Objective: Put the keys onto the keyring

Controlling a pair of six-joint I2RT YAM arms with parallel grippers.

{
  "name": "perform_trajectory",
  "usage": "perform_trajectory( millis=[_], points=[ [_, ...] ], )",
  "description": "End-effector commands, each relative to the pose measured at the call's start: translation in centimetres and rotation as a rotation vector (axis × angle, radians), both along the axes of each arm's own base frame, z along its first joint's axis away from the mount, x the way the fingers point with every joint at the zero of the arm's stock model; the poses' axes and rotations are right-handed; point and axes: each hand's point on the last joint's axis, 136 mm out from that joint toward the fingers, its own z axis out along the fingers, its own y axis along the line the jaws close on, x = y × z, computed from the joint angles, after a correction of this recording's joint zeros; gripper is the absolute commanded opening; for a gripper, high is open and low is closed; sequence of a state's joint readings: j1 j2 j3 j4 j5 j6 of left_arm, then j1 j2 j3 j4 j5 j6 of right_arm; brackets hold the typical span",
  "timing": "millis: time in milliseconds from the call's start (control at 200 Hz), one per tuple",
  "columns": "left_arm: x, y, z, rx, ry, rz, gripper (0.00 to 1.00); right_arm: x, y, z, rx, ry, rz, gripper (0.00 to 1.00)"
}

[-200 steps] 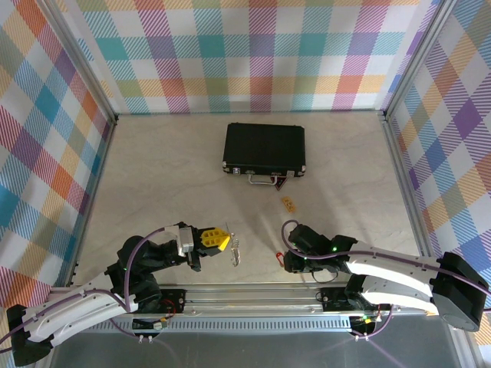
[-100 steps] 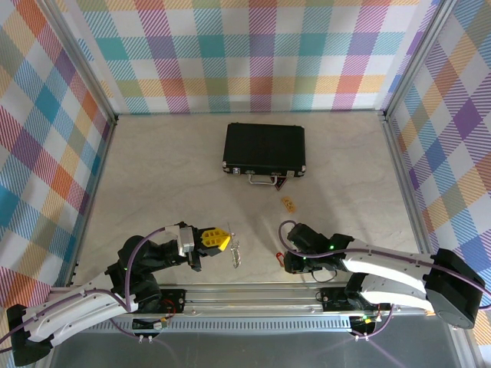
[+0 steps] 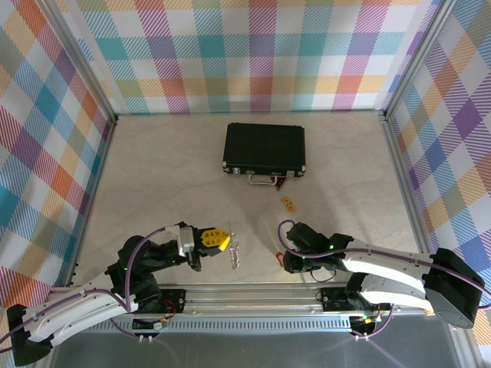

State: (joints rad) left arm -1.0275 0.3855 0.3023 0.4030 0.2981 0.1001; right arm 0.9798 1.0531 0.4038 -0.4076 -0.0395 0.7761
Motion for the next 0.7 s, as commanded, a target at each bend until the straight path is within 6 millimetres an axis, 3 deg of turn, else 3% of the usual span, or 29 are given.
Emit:
perform_trajectory(
  millis=[0,525,695],
  points=[
    [-0.6,0.3,1.4,-0.058,-0.032,-0.021,0.0,0.2,0.4,0.4,0.016,-0.003,0.007,0.16],
    [-0.5,0.2,1.3,-0.054,-0.029,-0.015,0.0,0.1,0.2,0.7,0.007,-0.004,0.03,0.1],
    [-0.4,0.2,1.3,-0.054,-0.029,-0.013,0.0,0.3,0.5,1.6,0.034,-0.035,0.051,0.07]
  ],
)
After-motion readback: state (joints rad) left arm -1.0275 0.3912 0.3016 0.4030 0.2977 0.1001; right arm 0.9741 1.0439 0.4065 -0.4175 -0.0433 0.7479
